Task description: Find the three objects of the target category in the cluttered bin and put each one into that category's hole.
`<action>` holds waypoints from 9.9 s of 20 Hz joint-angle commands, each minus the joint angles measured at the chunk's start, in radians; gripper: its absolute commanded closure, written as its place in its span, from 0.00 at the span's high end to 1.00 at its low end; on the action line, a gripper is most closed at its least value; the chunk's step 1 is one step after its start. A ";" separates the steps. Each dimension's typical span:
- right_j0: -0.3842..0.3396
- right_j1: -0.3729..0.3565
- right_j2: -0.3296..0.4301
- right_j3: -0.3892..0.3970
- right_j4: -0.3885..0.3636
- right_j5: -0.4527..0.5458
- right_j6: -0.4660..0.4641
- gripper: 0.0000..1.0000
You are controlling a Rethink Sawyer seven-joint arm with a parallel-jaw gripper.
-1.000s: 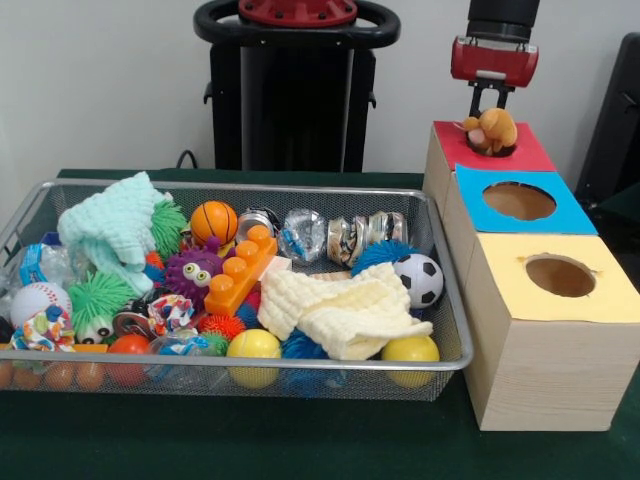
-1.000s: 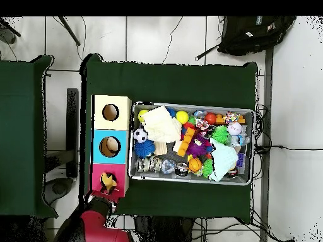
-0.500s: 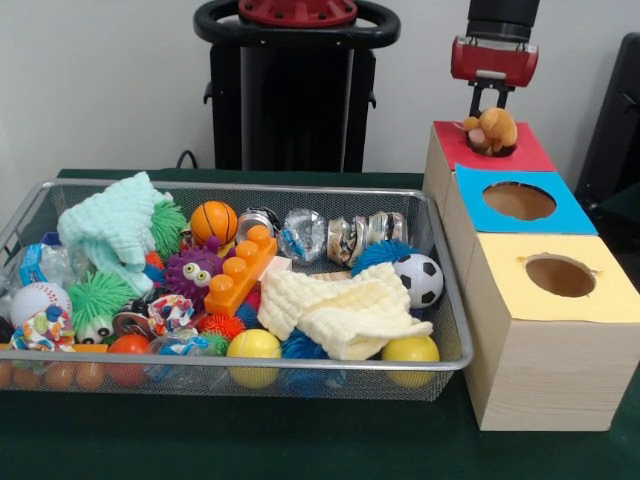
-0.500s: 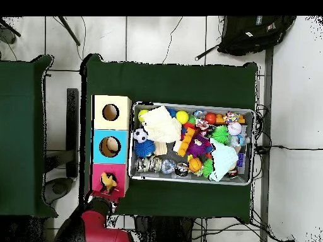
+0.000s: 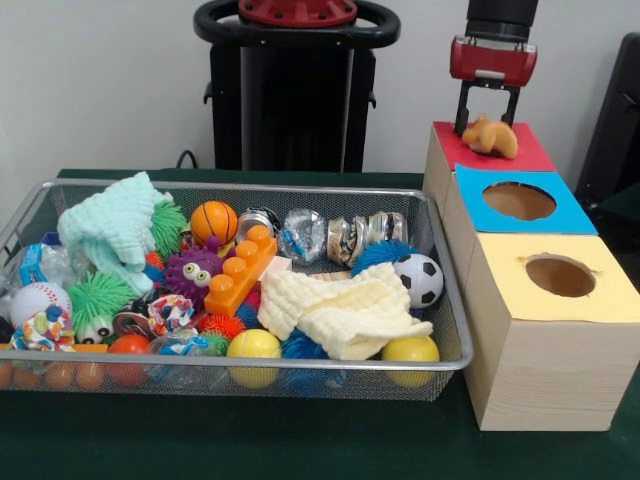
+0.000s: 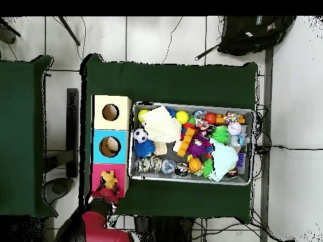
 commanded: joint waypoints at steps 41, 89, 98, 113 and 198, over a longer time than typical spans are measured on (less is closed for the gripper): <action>-0.074 -0.051 0.131 -0.018 -0.008 0.157 0.206 0.00; -0.060 0.004 0.045 -0.179 0.029 0.311 0.131 0.00; -0.082 -0.031 0.038 -0.231 -0.010 0.410 0.097 0.00; 0.012 -0.084 -0.067 -0.314 -0.007 0.566 0.156 0.00; -0.070 -0.043 -0.004 -0.210 -0.104 0.539 0.157 0.00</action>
